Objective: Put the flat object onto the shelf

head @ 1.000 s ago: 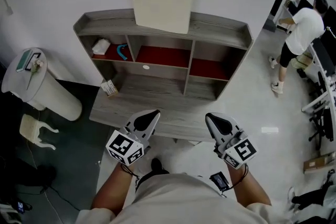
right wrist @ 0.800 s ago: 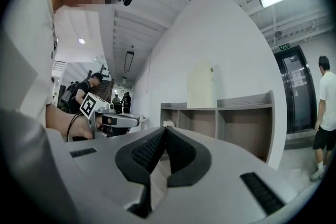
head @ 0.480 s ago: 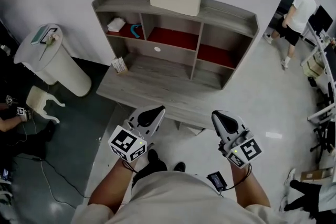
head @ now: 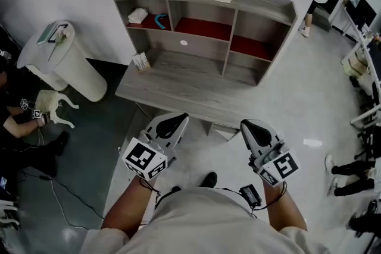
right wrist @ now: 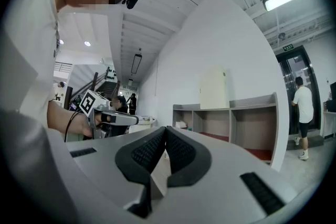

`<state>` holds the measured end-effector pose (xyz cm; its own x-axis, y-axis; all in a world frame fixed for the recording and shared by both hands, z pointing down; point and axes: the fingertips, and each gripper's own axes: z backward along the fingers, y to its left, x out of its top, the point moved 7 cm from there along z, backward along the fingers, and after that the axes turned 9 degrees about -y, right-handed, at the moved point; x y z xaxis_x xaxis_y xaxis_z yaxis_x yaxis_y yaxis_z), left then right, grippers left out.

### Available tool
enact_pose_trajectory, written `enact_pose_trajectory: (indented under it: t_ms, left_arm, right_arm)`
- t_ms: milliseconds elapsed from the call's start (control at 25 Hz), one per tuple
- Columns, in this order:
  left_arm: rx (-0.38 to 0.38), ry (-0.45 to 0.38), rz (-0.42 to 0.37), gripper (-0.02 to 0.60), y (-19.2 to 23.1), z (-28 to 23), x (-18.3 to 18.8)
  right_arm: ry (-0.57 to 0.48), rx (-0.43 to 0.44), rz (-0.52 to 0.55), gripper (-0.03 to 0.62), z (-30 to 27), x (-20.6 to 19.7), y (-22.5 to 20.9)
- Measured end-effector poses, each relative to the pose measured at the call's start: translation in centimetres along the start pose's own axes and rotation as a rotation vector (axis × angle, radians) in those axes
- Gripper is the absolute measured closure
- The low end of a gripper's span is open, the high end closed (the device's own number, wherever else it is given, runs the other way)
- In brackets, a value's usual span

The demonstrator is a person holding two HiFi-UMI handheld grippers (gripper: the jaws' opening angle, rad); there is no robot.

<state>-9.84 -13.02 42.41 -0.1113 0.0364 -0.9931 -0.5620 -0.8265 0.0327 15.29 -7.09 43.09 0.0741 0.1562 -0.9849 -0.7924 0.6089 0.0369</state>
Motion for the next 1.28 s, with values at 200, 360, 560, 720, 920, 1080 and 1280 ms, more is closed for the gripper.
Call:
enact_pose_trajectory:
  t_ms: [200,360,560,720,920,1080,1280]
  left_arm:
    - [-0.033,-0.001,0.014,0.566,0.0,4.2,0.7]
    - [-0.042,-0.003,0.023,0.566,0.5,8.1,0.9]
    - [-0.057,-0.002,0.023,0.568,1.0,12.5,1.5]
    - [-0.072,-0.005,0.030,0.566,1.3,15.6,1.5]
    - [-0.082,0.006,0.015,0.566,1.7,19.2,0.7]
    - [-0.082,0.011,0.019,0.567,2.0,21.4,0.4]
    - [-0.087,0.017,0.029,0.566,1.9,22.6,0.4]
  right_arm:
    - [0.016,0.011,0.028,0.574,-0.9,0.3,4.7]
    - [0.026,0.008,0.031,0.574,-1.5,0.2,8.7]
    - [0.046,-0.012,0.038,0.574,-2.1,-0.1,13.3]
    - [0.052,-0.035,0.044,0.574,-2.1,-0.3,16.6]
    - [0.048,-0.048,0.048,0.574,-2.2,-1.2,20.3]
    - [0.047,-0.052,0.050,0.574,-2.2,-1.3,22.5]
    - [0.052,-0.055,0.061,0.574,-2.3,-1.2,24.0]
